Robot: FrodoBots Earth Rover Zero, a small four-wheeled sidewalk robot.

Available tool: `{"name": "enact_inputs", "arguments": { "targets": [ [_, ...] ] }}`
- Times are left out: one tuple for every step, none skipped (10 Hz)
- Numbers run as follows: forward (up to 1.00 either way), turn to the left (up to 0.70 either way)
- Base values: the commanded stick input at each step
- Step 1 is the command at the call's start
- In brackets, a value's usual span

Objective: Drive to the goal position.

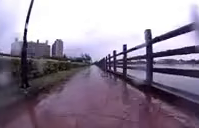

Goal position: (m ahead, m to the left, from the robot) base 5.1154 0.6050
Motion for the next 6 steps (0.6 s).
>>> {"name": "enact_inputs", "arguments": {
  "targets": [
    [1.0, 0.0],
    [1.0, 0.05],
    [1.0, 0.24],
    [1.0, 0.33],
    [1.0, 0.13],
    [1.0, 0.0]
  ]
}}
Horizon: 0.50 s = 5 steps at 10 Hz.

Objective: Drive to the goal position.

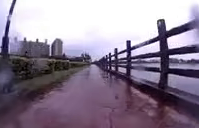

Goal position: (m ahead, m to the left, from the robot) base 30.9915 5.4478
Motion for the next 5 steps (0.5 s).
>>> {"name": "enact_inputs", "arguments": {
  "targets": [
    [1.0, 0.0],
    [1.0, 0.0],
    [1.0, 0.0],
    [1.0, 0.0],
    [1.0, 0.0]
  ]
}}
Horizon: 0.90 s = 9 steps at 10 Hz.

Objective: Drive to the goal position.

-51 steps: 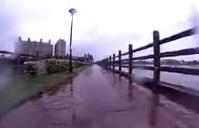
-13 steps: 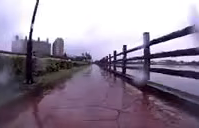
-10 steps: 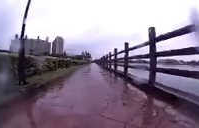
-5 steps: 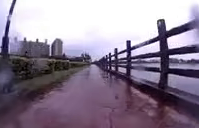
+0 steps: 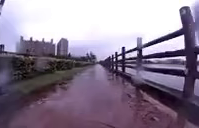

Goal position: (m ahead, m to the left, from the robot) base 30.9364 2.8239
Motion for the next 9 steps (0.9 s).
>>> {"name": "enact_inputs", "arguments": {
  "targets": [
    [1.0, 0.0],
    [1.0, 0.0],
    [1.0, 0.0],
    [1.0, 0.0],
    [1.0, 0.0],
    [1.0, 0.0],
    [1.0, 0.0],
    [1.0, 0.0],
    [1.0, 0.0]
  ]
}}
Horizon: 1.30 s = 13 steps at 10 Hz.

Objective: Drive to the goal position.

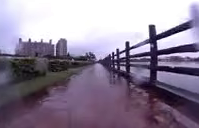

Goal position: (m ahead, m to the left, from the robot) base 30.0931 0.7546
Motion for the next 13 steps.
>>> {"name": "enact_inputs", "arguments": {
  "targets": [
    [1.0, 0.0],
    [1.0, 0.0],
    [1.0, 0.0],
    [1.0, 0.0],
    [1.0, 0.0],
    [1.0, 0.0],
    [1.0, 0.0],
    [1.0, 0.0],
    [1.0, 0.0],
    [1.0, 0.0],
    [1.0, 0.02],
    [1.0, 0.06],
    [1.0, 0.1]
  ]
}}
